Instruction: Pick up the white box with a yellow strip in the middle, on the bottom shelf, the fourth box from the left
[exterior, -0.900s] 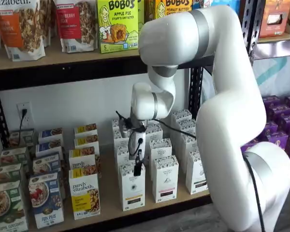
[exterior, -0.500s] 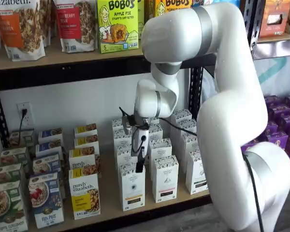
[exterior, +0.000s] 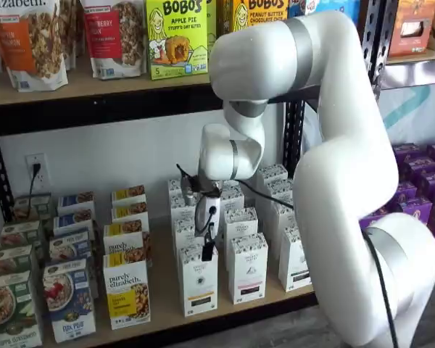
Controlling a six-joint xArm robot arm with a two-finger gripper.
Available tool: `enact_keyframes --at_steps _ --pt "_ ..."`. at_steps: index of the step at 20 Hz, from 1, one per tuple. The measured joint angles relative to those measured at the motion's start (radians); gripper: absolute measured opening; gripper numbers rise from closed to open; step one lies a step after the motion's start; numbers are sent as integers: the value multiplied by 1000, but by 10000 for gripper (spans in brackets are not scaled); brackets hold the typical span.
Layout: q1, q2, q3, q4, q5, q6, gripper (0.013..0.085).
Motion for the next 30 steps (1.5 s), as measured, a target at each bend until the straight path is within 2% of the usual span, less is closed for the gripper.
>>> enact_keyframes --at_steps 7,21,26,30 --pt "-2 65 -78 -5 9 5 850" --pt "-19 185 -224 -49 32 29 850" --pt "-23 222 -272 -48 38 26 850" --pt "-27 262 -323 -69 51 41 850"
